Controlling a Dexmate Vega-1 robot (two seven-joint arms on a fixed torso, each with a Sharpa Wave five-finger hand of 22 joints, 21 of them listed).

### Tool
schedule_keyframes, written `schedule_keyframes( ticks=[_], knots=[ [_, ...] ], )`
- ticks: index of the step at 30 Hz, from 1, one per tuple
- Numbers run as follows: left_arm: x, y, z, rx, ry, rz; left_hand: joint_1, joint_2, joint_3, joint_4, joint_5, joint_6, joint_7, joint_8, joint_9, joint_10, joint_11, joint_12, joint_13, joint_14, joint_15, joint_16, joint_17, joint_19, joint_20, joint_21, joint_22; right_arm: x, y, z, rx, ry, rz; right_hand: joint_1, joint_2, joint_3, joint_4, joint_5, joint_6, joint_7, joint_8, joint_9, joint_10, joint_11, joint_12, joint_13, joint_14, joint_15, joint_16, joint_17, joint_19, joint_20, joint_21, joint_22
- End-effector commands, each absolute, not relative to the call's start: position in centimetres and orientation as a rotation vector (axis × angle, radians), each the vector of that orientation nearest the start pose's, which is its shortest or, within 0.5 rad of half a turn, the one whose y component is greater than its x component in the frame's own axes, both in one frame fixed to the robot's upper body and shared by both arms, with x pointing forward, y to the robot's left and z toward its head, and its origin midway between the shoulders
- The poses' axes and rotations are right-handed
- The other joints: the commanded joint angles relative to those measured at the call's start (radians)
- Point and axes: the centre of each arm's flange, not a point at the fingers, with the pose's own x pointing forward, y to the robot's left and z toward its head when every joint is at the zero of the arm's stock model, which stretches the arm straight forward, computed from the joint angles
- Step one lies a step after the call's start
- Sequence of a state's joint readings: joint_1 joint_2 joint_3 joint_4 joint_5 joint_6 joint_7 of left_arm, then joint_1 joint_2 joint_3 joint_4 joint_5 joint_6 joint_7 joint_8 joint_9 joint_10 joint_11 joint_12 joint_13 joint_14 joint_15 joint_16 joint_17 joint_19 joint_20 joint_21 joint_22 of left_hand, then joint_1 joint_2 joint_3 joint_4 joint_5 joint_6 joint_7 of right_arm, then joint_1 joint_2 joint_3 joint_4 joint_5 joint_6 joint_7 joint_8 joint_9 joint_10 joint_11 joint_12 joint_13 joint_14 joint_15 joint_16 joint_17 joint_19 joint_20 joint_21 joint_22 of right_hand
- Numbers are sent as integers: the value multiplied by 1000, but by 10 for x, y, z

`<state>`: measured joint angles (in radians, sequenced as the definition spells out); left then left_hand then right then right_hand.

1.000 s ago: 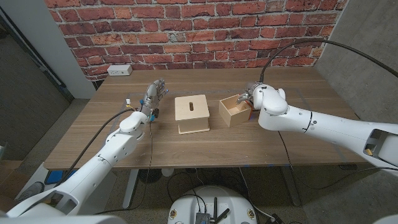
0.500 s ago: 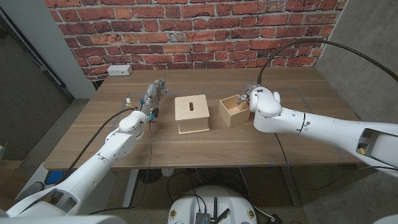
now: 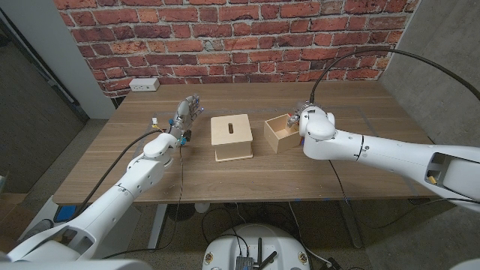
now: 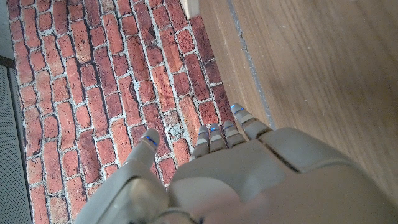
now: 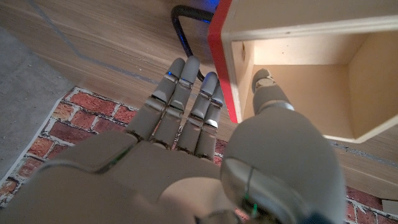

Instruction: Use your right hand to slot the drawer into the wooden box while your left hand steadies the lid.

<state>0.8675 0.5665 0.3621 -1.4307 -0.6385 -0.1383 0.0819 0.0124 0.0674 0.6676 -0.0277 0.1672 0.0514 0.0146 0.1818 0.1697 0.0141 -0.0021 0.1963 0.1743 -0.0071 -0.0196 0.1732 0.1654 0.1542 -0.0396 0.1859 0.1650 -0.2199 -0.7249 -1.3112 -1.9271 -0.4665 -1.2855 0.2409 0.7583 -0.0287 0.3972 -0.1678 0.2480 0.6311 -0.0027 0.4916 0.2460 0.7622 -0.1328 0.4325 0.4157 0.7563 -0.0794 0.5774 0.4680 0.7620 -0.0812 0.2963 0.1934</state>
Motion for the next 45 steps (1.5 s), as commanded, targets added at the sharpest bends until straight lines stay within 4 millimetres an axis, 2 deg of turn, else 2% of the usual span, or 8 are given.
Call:
schedule_keyframes(
  ticks=[1,9,16,24,30,35,45],
  knots=[
    [646,292,-22,-6,-513,-147,5,57,2,-6,6,7,0,1,5,7,0,2,6,9,-4,4,3,10,-67,7,5,604,-167,33,-1514,3,-244,14,10,12,0,5,24,-2,10,-3,30,-2,1,-4,22,-133,8,0,15,-50,13,2],
    [646,291,-22,-7,-510,-144,5,57,2,-6,5,7,1,1,5,8,0,2,6,9,-3,4,3,10,-67,7,5,606,-169,34,-1511,5,-253,53,35,34,-5,6,75,-22,27,-12,78,-16,0,-17,68,-140,11,-7,44,-75,31,4],
    [646,290,-23,-8,-509,-144,5,57,2,-6,5,7,1,1,5,8,-2,2,6,10,-3,4,3,10,-68,7,5,606,-169,34,-1508,-7,-252,69,45,41,-2,2,132,-34,46,-20,138,-30,4,-31,115,-142,15,-9,70,-91,48,6],
    [647,289,-24,-7,-502,-143,5,57,2,-6,5,7,1,0,5,7,0,1,6,10,-3,3,4,11,-67,7,5,602,-168,36,-1499,-36,-267,97,62,52,-4,-3,215,-56,72,-31,224,-41,16,-39,201,-148,28,-6,107,-114,76,8],
    [647,288,-25,-10,-501,-146,5,57,2,-6,5,7,1,0,5,8,-1,1,6,10,-2,3,4,11,-66,7,5,602,-169,37,-1491,-46,-279,118,68,59,-6,-7,265,-69,88,-37,275,-55,29,-28,254,-150,31,-3,125,-123,96,11],
    [646,288,-26,-11,-498,-144,5,57,2,-6,5,8,0,1,5,9,-2,1,6,11,-3,3,4,12,-65,7,5,601,-169,37,-1485,-47,-283,140,74,66,-7,-9,298,-78,98,-40,313,-56,33,-25,297,-150,33,2,135,-126,113,14],
    [646,288,-28,-8,-490,-152,4,57,2,-6,5,8,1,1,5,9,-2,1,6,11,-2,3,4,12,-64,7,5,600,-172,38,-1446,-38,-280,159,97,80,-3,-12,345,-99,111,-46,368,-59,42,-15,343,-152,21,4,144,-127,138,19]
  ],
)
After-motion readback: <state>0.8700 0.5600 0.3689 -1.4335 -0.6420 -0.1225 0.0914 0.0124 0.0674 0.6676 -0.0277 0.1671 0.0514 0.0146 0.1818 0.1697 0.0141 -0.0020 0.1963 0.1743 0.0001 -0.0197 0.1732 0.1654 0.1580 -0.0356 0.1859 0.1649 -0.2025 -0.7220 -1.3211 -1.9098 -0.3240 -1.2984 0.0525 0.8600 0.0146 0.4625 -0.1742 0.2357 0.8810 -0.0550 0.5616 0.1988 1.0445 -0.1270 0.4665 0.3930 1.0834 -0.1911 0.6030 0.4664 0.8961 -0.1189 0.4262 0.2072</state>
